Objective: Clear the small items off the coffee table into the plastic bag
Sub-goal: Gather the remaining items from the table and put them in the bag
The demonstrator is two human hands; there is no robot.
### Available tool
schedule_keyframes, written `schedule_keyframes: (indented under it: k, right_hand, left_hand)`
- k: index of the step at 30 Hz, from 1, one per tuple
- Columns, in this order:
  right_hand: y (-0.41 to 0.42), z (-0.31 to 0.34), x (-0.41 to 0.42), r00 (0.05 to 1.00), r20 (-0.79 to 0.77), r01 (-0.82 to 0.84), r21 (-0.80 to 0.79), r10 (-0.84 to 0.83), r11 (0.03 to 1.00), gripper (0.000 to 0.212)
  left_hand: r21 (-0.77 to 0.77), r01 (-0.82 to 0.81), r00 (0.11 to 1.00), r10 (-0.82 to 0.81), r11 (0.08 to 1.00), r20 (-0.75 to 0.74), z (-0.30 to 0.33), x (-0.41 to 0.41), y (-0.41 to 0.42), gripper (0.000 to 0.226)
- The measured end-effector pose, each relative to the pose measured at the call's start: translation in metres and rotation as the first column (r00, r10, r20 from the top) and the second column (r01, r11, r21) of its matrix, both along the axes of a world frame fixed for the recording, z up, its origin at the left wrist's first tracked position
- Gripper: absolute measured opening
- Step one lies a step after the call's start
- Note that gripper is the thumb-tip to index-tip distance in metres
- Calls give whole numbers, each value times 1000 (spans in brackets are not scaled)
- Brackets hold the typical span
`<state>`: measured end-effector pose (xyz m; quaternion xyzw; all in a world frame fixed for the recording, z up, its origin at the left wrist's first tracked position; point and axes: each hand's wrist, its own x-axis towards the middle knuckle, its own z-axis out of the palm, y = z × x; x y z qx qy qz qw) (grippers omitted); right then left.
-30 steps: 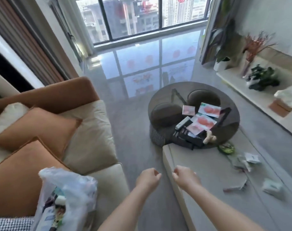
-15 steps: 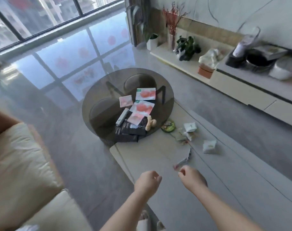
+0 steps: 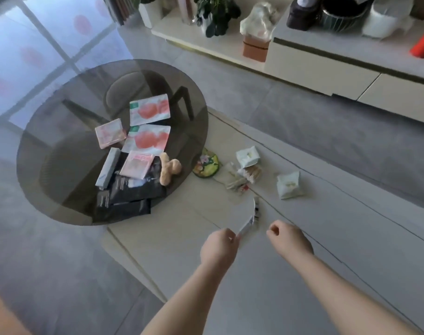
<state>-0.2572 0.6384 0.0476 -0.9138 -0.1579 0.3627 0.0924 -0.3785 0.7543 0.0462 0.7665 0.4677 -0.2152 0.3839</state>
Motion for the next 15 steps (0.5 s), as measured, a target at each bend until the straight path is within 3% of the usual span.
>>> schedule_keyframes:
  k: [8, 15]
  right_hand:
    - [32, -111, 31, 993, -24, 113, 23, -112, 993, 30]
    - [53, -157, 45, 972, 63, 224, 50, -227, 973, 32]
  left_hand:
    - [18, 28, 998, -28, 999, 47, -125, 35, 6, 35]
    - [65, 17, 1000, -19, 998, 25, -173, 48, -1, 28]
